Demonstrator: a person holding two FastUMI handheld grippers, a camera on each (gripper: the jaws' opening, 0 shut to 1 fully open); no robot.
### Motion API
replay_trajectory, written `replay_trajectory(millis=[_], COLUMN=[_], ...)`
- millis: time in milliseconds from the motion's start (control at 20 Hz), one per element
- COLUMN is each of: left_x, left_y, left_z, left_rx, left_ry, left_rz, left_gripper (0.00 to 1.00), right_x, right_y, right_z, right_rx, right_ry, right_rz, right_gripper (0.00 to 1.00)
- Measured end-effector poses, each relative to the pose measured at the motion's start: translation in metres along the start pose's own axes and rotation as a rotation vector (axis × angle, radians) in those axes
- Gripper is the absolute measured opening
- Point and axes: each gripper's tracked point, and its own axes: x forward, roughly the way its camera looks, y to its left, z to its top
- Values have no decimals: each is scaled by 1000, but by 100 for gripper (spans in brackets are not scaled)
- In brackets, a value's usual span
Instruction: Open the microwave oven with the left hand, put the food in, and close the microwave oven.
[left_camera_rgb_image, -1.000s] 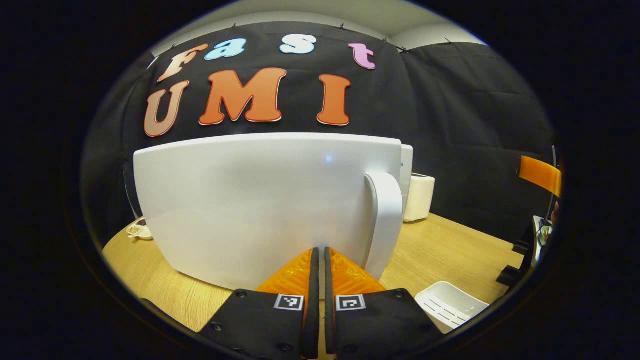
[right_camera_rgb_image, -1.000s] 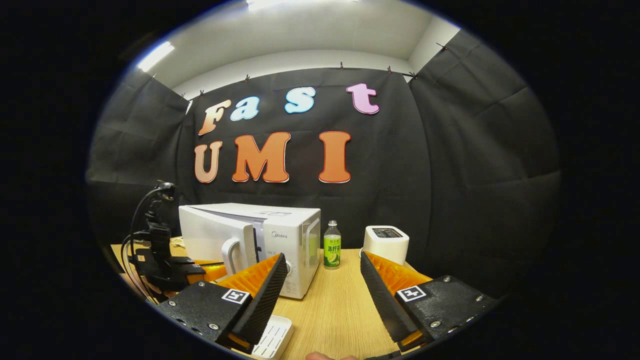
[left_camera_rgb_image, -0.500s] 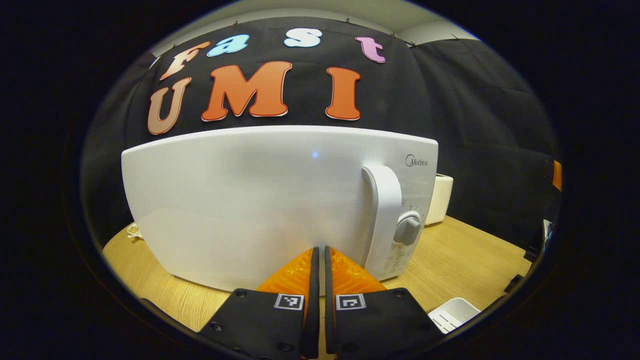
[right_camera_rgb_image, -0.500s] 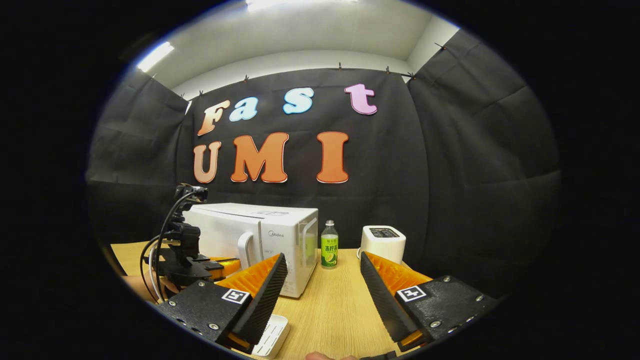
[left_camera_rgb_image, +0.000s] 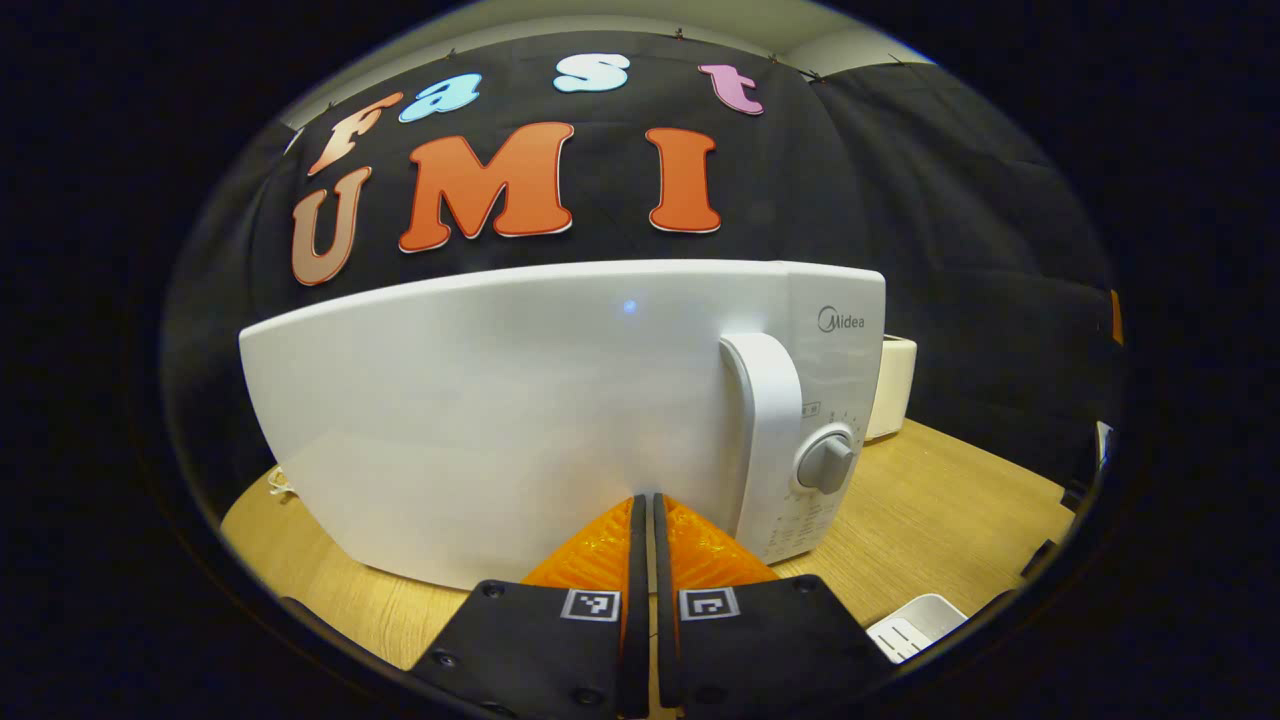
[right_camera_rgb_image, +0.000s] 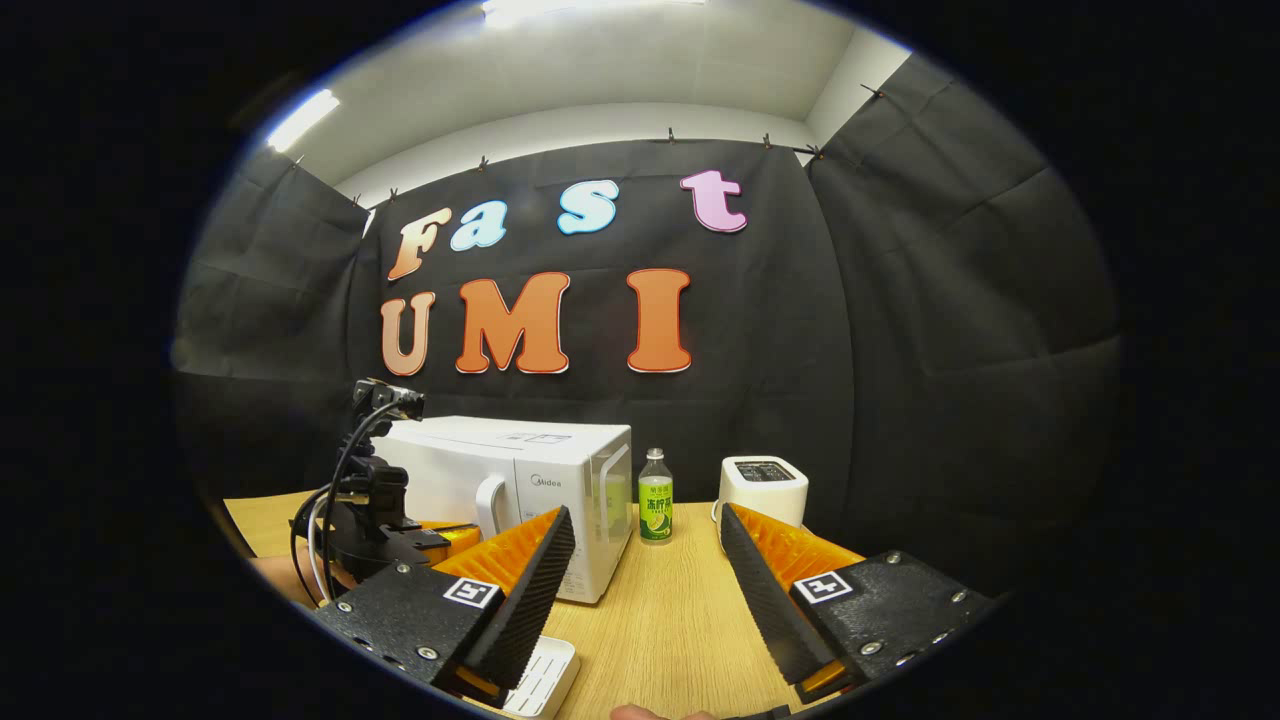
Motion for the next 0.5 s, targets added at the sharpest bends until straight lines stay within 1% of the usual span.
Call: replay_trajectory(millis=[50, 150, 250, 300, 350, 400, 450, 500], left_x=[-8, -28, -53, -66, -80, -94, -107, -122], left_y=[2, 10, 27, 35, 45, 54, 66, 81], left_z=[12, 40, 73, 90, 107, 121, 134, 147], left_rx=[-1, 14, 39, 43, 35, 28, 25, 25], left_ry=[-18, -59, -110, -135, -161, -173, -188, -203], left_rz=[-4, 3, 25, 40, 46, 53, 68, 93], left_gripper=[10, 10, 25, 30, 43, 39, 44, 58], right_x=[1, 2, 6, 9, 10, 13, 15, 16], right_y=[1, 2, 5, 7, 9, 10, 12, 13], right_z=[5, 18, 34, 41, 50, 58, 68, 77], right_rx=[-9, -27, -48, -62, -77, -87, -91, -90], right_ry=[-3, -12, -30, -37, -43, -46, -51, -59], right_rz=[-3, -10, -15, -18, -22, -30, -37, -49], right_gripper=[92, 92, 92, 92, 92, 92, 92, 92])
